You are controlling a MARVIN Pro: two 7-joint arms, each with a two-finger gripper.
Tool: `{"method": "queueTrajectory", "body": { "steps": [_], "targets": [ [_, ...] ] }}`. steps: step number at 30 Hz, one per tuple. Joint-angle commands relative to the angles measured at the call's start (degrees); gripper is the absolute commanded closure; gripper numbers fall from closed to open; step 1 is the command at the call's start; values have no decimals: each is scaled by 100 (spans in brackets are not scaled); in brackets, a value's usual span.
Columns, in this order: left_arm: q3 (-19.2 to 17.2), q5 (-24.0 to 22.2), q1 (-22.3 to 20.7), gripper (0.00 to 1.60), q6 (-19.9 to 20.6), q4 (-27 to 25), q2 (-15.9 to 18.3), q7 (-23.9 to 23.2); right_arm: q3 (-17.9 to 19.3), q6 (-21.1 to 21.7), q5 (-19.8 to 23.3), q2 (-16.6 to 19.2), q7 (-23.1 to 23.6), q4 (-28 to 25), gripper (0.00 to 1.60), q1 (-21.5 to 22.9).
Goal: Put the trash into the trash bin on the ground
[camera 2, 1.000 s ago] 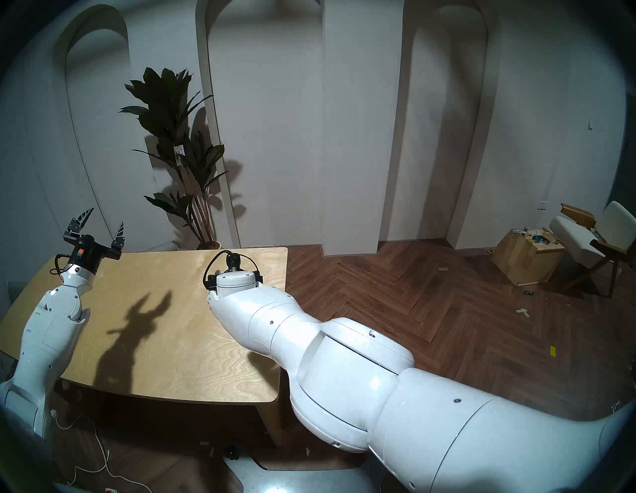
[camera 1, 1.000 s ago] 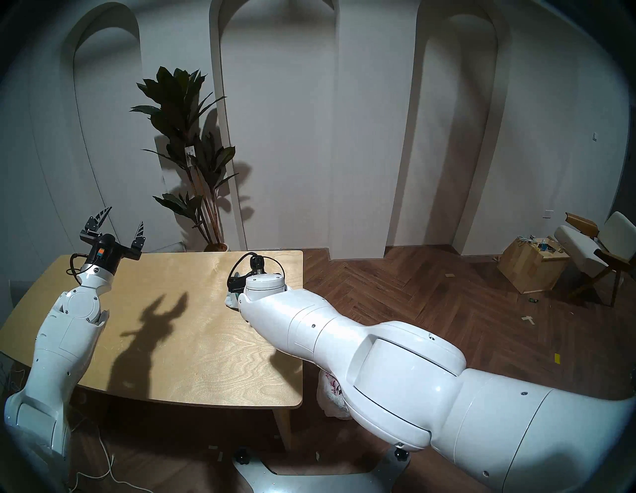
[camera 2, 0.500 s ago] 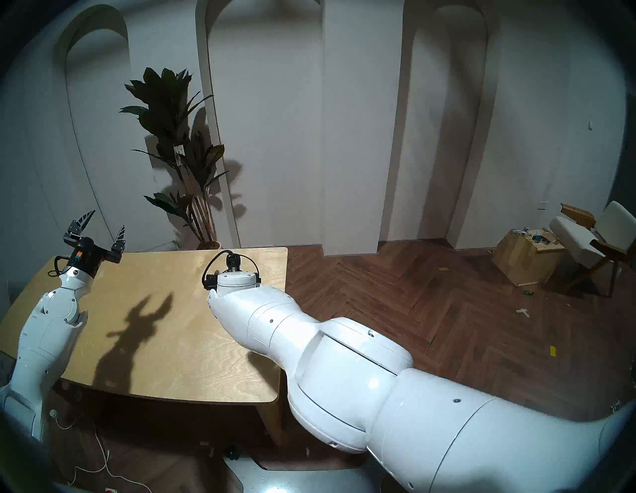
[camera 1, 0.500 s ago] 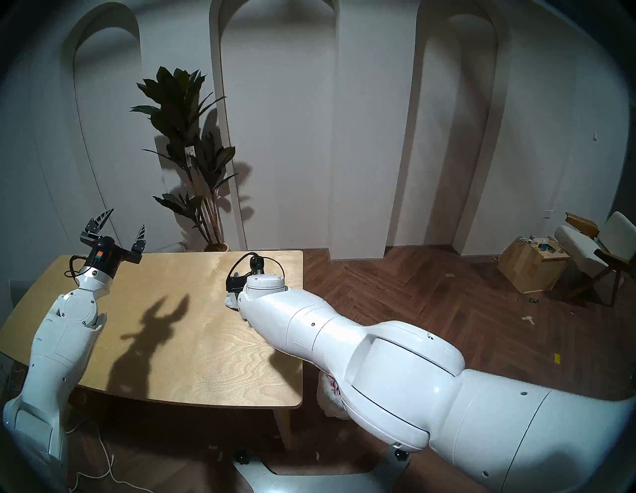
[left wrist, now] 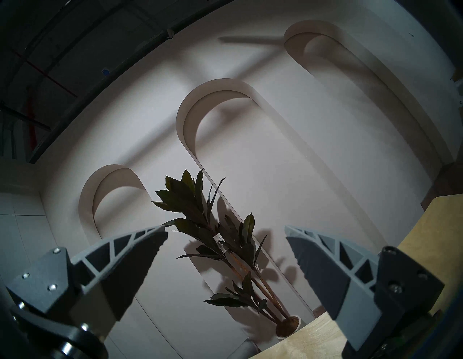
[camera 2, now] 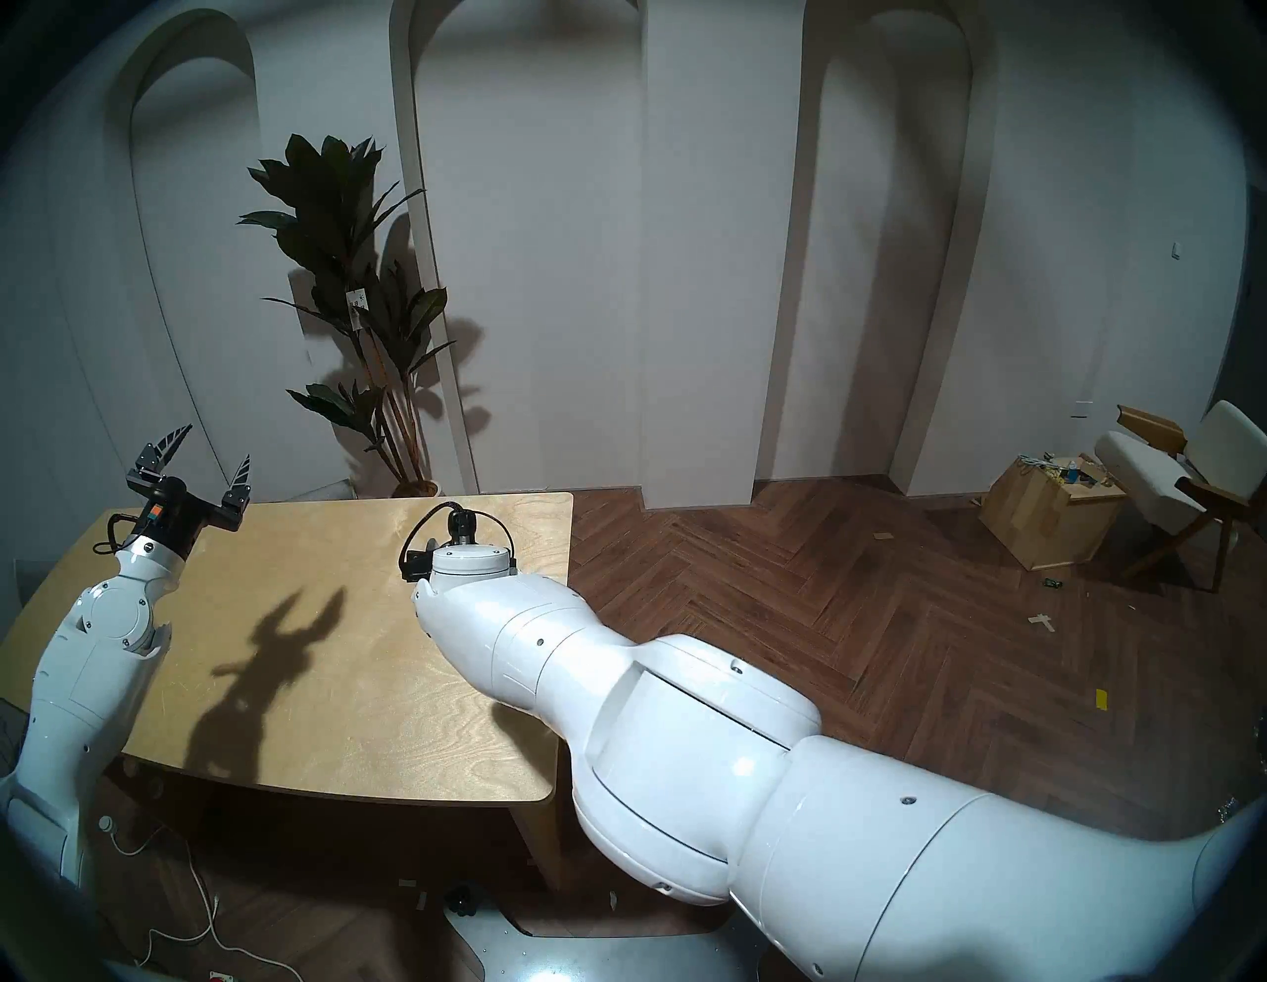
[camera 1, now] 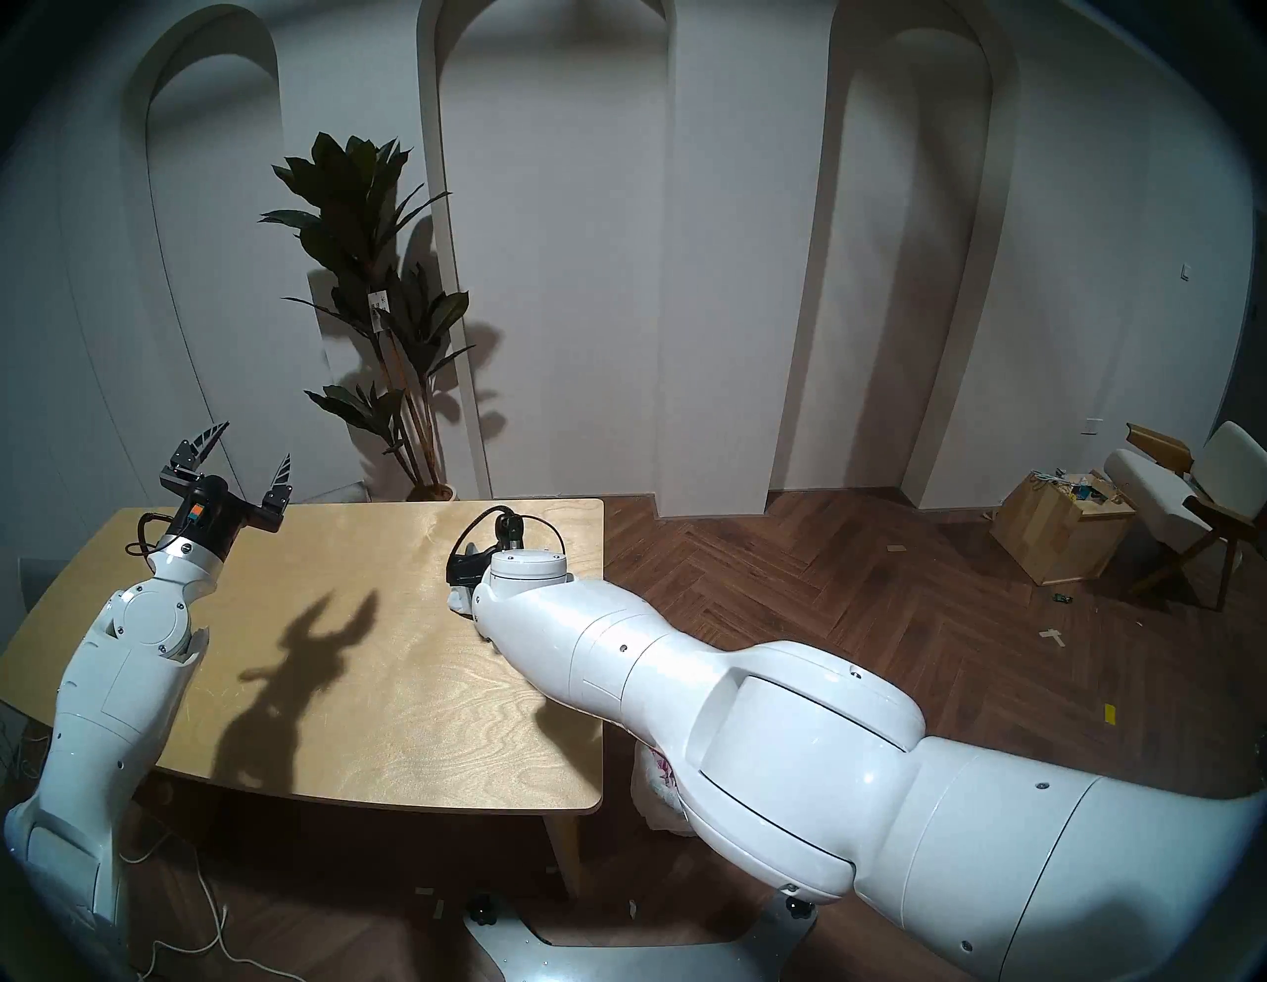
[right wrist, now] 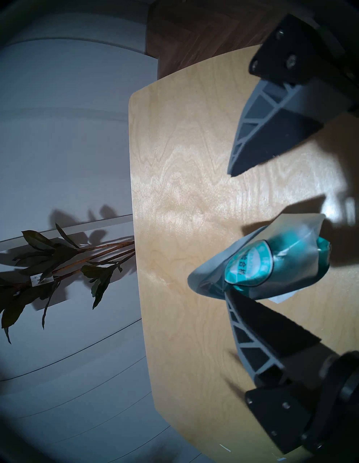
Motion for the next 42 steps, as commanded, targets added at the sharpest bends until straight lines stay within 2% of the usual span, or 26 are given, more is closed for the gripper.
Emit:
{"method": "queueTrajectory", "body": {
  "steps": [1, 19, 21, 23, 25, 34, 42],
  "targets": [
    [-117, -60, 13, 0, 34, -203, 105, 4, -73, -34, -9, -89, 28, -53, 0, 7],
    [-178, -218, 185, 0, 234, -386, 141, -73, -321, -15, 41, -89, 59, 12, 0, -40],
    [-183, -236, 197, 0, 256, -403, 145, -79, -349, -12, 41, -89, 65, 17, 36, -47],
    [-188, -254, 208, 0, 281, -420, 148, -85, -379, -9, 39, -89, 69, 24, 123, -55],
    [-192, -270, 219, 0, 304, -438, 152, -93, -403, -12, 40, -89, 78, 29, 160, -63],
    [-227, -355, 270, 0, 412, -541, 181, -120, -502, -33, 48, -89, 98, 68, 160, -64],
    [-303, -451, 350, 0, 534, -712, 230, -142, -494, -78, 78, -89, 119, 25, 160, 120]
  ]
}}
